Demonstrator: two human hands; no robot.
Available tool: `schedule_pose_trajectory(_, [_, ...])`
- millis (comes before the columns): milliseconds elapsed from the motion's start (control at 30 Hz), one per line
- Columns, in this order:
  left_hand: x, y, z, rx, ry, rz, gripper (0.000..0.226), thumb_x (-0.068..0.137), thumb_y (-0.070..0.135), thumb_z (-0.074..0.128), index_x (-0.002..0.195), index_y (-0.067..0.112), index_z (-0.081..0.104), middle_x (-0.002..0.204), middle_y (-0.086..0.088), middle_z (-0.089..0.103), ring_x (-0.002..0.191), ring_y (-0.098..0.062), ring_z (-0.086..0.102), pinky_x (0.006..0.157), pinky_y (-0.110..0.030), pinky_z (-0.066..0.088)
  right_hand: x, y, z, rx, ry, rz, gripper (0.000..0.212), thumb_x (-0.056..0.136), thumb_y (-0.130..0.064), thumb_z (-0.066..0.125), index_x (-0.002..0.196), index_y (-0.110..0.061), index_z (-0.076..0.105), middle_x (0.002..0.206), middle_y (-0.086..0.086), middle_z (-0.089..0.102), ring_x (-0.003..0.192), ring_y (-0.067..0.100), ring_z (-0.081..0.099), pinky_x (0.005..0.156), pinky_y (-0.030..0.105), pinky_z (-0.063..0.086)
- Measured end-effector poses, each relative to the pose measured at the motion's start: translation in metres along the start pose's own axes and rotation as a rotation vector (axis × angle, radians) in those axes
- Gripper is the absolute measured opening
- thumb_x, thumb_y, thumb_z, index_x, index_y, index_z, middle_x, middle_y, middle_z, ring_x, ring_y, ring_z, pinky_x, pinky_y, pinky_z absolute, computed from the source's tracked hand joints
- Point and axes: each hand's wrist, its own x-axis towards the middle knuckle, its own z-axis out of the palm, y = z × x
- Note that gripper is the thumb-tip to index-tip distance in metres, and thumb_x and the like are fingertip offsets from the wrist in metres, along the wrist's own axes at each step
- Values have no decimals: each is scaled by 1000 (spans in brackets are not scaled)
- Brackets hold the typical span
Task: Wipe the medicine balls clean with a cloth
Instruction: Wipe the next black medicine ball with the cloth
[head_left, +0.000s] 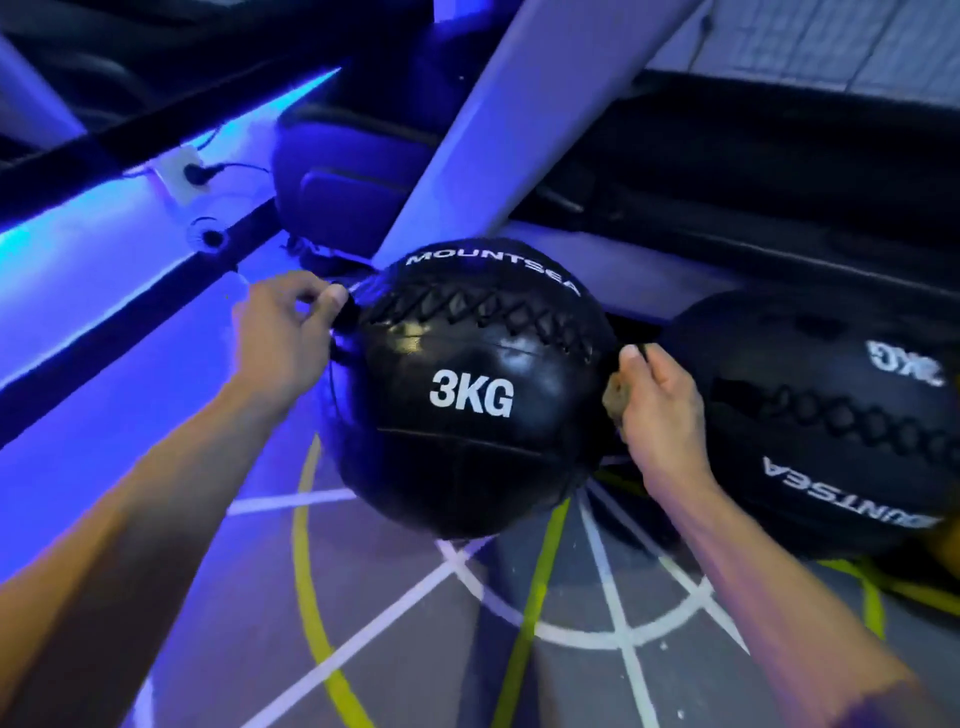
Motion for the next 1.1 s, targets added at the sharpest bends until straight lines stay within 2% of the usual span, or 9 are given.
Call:
schedule_pose_trajectory(167, [55,19,69,-213,-17,37,24,77,62,58,73,40,67,62,3,54,71,-18,52,75,-59,58,43,-4,-27,-23,159,-23,40,104,-34,47,68,-17,41,58,-8,47,57,12,43,59,35,36])
schedule_pose_trajectory(300, [72,13,103,-245,-74,-51,24,87,46,66,71,28,67,61,4,54,71,-18,51,71,-43,51,54,12,-27,-146,107,-62,40,105,-32,46,69,-17,41,62,0,54,59,18,50,62,41,43])
schedule_pose_trajectory(400, [75,-5,129,-164,-267,-99,10,95,29,66,90,26,74,86,-8,70,84,-22,62,83,-43,57,64,25,-12,-228,48,88,41,106,-33,43,72,-12,48,61,-4,62,61,15,61,66,44,50])
schedule_pose_trajectory(467, [74,-4,136,-230,-337,-138,26,100,19,64,125,23,71,120,-10,72,111,-22,66,108,-44,50,74,23,-8,-280,73,95,40,106,-35,40,79,-9,55,71,3,66,70,23,64,73,49,53])
schedule_pose_trajectory(533, [72,5,135,-249,-420,-135,45,102,13,63,146,17,55,140,-2,61,126,-12,56,116,-31,40,81,14,-9,-268,80,126,39,106,-37,40,84,-10,59,76,7,66,74,28,65,75,55,56])
schedule_pose_trajectory(700, [52,11,123,113,-313,212,71,90,39,75,153,24,45,154,-8,40,143,-21,40,121,-40,33,70,12,-13,-142,56,198,36,104,-42,47,89,-12,60,67,-1,67,69,21,70,62,39,55])
schedule_pose_trajectory(833, [20,3,120,205,-560,314,103,80,58,79,161,46,17,171,8,3,156,-23,11,124,-45,20,47,23,-5,-76,66,153,30,91,-50,63,101,-23,56,94,0,69,81,15,68,69,31,52])
schedule_pose_trajectory(967, [4,1,120,235,-411,329,100,82,58,77,161,46,17,171,10,1,155,-23,10,117,-48,33,28,19,-4,-75,48,121,40,73,-63,72,104,-45,52,107,-5,65,92,20,68,79,46,59])
schedule_pose_trajectory(1100, [-17,4,117,305,-224,413,77,89,52,72,156,37,37,163,6,23,140,-29,32,102,-50,48,18,15,-7,70,26,216,39,80,-44,82,108,-41,55,100,-1,70,73,16,67,73,42,59])
